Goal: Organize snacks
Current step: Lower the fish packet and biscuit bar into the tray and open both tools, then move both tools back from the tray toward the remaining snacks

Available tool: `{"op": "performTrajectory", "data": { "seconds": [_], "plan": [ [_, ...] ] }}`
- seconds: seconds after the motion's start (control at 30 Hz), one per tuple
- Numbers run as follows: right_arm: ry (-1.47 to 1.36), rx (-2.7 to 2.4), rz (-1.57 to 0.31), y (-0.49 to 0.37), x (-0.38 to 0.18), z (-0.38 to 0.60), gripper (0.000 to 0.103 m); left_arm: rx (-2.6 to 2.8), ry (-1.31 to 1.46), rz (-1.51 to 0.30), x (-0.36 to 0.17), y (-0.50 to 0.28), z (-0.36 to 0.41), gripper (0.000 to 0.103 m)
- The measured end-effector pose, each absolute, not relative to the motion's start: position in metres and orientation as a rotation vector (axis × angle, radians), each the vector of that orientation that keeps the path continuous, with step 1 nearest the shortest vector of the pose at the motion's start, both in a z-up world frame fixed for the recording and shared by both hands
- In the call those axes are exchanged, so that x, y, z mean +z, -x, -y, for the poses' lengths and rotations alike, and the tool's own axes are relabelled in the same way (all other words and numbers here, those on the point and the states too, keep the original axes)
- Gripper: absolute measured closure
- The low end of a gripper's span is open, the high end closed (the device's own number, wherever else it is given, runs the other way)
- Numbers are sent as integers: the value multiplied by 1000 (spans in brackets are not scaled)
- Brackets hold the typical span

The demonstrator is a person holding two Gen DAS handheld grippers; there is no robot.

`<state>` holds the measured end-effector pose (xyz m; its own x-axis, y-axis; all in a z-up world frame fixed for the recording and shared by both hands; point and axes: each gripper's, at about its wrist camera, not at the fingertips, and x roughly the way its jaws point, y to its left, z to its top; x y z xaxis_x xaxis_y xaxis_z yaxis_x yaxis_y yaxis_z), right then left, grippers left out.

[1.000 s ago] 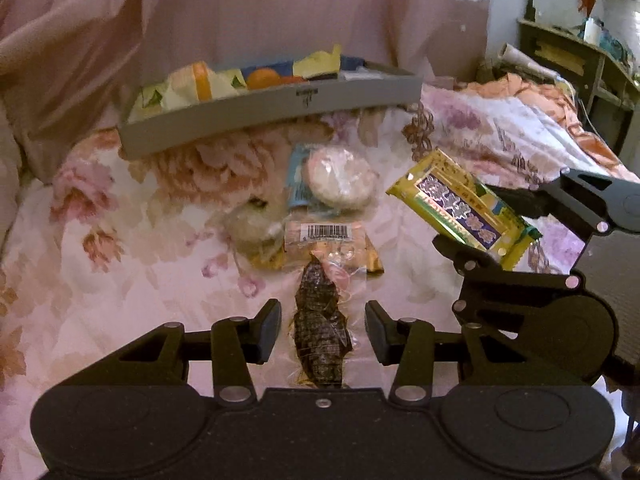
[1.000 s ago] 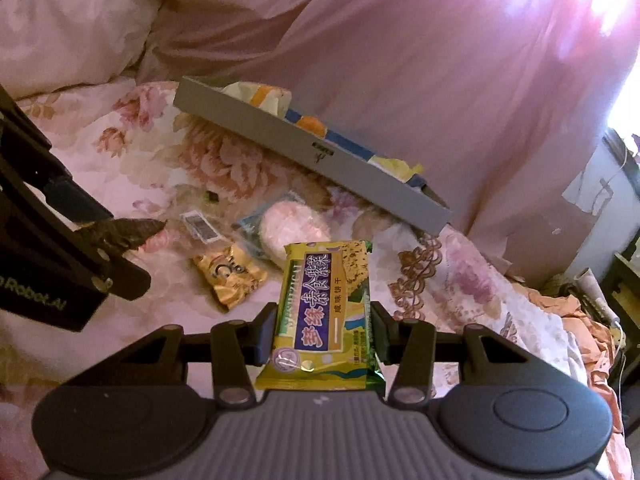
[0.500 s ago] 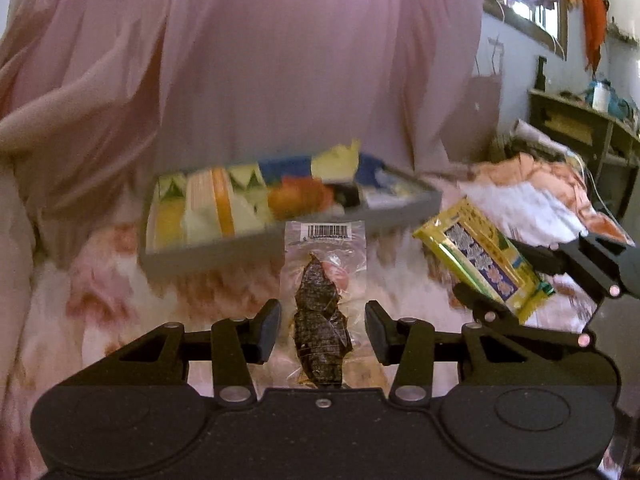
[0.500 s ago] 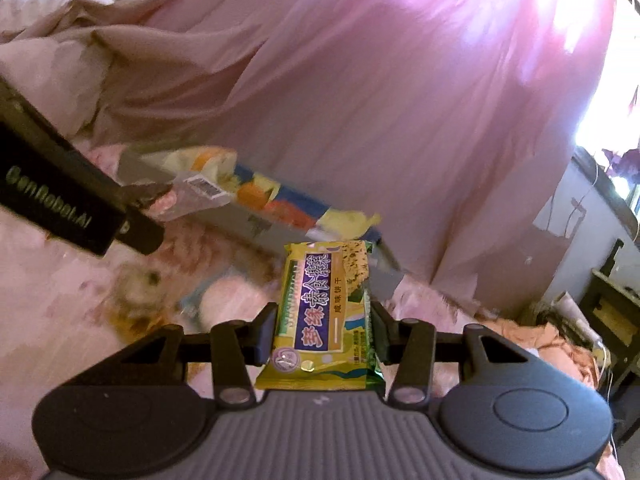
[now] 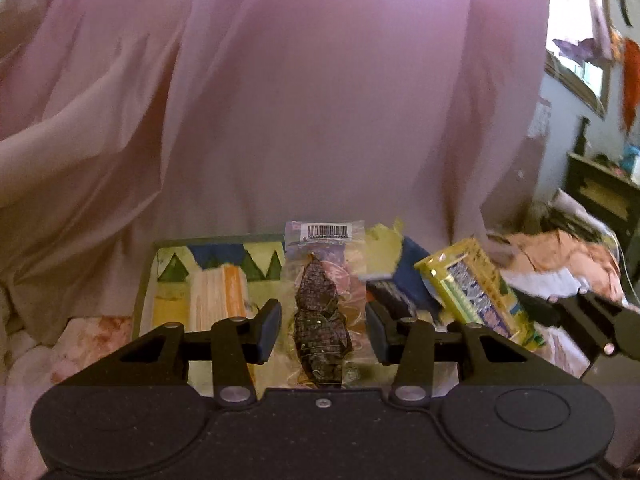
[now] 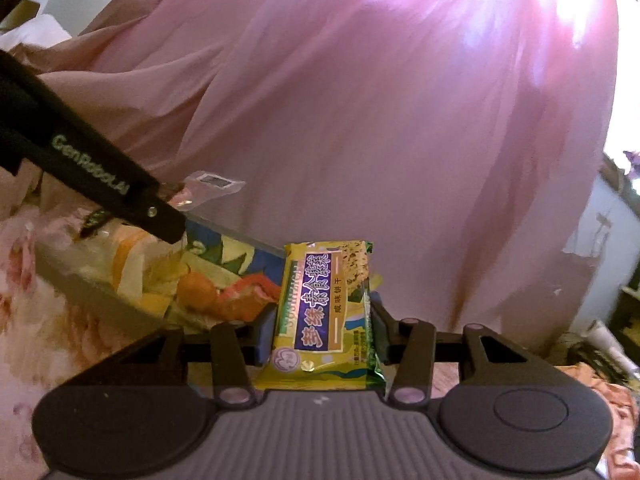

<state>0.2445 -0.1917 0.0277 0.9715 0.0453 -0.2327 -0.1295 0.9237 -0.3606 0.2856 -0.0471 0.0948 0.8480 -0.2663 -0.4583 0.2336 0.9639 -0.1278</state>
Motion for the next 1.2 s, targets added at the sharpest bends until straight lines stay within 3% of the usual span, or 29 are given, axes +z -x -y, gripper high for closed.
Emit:
{"op": "performTrajectory", "data": {
  "seconds": [0.4,0.73,0.8,0.97,1.13,1.2],
  "plan": [
    [224,177,-417,-326,23,200,51,-286,148,-598,76,-353,50,55],
    [186,180,-402,-328,16,202,45,-258,172,-661,58,-363,52,54],
    [181,174,-390,-325,19,204,38,-250,196,-670,58,-361,50,45],
    [179,156,-368,-311,29,211,28,-235,219,-650,66,-349,47,33],
    [172,138,-326,-294,47,220,20,-211,242,-608,82,-330,43,27],
    [164,131,-306,-285,55,224,15,-200,250,-584,89,-320,41,17]
  ]
}}
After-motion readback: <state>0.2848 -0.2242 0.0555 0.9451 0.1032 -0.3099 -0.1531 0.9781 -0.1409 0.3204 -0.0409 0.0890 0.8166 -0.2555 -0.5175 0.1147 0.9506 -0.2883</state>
